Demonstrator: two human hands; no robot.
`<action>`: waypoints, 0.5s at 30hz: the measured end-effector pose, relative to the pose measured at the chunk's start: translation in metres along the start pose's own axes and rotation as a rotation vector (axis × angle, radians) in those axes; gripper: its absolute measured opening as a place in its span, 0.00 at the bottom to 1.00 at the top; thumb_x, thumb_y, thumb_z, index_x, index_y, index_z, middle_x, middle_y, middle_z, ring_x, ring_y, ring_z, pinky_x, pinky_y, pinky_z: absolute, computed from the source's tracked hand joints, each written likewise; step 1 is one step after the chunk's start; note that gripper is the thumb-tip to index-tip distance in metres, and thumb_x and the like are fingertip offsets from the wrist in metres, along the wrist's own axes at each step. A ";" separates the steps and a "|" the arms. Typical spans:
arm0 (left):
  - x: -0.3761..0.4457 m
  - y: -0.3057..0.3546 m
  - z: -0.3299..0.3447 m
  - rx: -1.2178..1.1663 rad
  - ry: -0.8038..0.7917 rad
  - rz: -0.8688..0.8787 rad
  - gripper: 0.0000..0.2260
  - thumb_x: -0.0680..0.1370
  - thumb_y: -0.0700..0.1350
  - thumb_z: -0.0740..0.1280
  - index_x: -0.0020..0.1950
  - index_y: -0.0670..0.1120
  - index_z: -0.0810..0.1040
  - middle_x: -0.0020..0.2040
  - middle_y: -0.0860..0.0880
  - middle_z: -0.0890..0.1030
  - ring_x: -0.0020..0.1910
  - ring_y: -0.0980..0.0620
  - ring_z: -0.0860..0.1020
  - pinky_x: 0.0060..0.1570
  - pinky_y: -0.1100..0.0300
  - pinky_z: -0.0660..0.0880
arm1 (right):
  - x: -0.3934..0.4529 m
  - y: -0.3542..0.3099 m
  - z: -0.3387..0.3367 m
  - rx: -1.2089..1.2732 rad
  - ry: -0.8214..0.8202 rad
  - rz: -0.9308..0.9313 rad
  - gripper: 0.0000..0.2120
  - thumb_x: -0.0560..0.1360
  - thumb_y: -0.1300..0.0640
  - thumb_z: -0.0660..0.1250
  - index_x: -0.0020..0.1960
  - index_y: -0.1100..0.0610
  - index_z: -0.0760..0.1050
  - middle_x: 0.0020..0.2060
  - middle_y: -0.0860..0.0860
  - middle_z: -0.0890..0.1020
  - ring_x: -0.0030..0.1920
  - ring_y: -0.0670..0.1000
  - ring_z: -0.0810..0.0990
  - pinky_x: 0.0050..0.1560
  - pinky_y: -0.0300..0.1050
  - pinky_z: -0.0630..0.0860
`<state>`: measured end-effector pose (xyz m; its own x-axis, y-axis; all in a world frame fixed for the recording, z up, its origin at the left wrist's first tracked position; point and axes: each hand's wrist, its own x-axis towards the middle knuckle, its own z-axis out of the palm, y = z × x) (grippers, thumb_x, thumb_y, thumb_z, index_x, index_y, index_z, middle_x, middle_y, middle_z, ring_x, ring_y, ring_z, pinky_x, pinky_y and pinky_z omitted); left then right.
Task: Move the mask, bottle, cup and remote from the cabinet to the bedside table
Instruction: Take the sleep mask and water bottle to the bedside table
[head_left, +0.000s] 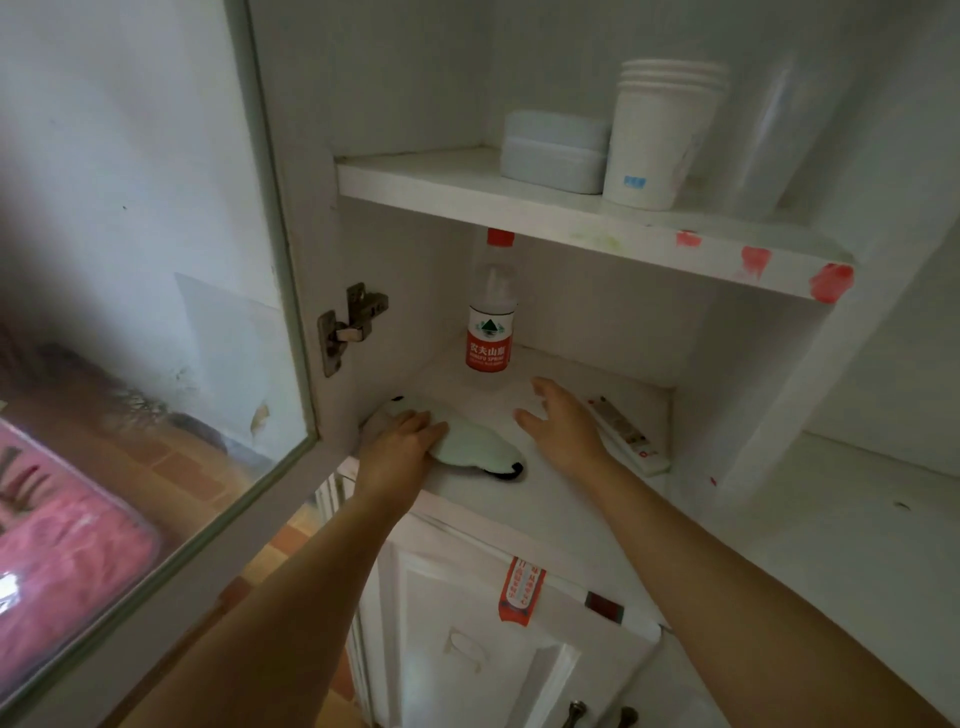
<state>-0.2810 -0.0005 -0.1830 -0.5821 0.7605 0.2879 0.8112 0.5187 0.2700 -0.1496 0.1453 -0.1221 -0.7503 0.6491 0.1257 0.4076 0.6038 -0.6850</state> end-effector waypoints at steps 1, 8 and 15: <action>-0.001 -0.001 0.004 -0.020 -0.001 -0.003 0.18 0.80 0.42 0.56 0.70 0.50 0.66 0.73 0.47 0.63 0.73 0.48 0.59 0.69 0.53 0.60 | 0.006 -0.001 0.004 0.042 0.001 0.025 0.29 0.76 0.52 0.64 0.72 0.58 0.58 0.70 0.57 0.66 0.68 0.56 0.67 0.68 0.50 0.65; -0.003 -0.001 0.009 -0.105 0.015 -0.015 0.19 0.80 0.47 0.58 0.71 0.51 0.64 0.74 0.49 0.62 0.74 0.51 0.58 0.69 0.55 0.60 | 0.033 -0.006 0.022 0.278 0.045 0.107 0.35 0.73 0.56 0.68 0.73 0.58 0.54 0.72 0.56 0.64 0.69 0.56 0.65 0.68 0.55 0.66; 0.003 -0.002 0.015 -0.160 0.015 0.000 0.20 0.80 0.48 0.58 0.72 0.51 0.63 0.74 0.49 0.61 0.74 0.51 0.56 0.70 0.57 0.57 | 0.058 -0.019 0.033 0.399 0.153 0.055 0.27 0.72 0.63 0.68 0.68 0.61 0.63 0.64 0.56 0.72 0.56 0.49 0.70 0.55 0.39 0.66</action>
<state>-0.2830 0.0068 -0.1967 -0.5836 0.7542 0.3011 0.7928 0.4489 0.4122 -0.2179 0.1558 -0.1253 -0.6352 0.7544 0.1654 0.1895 0.3598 -0.9136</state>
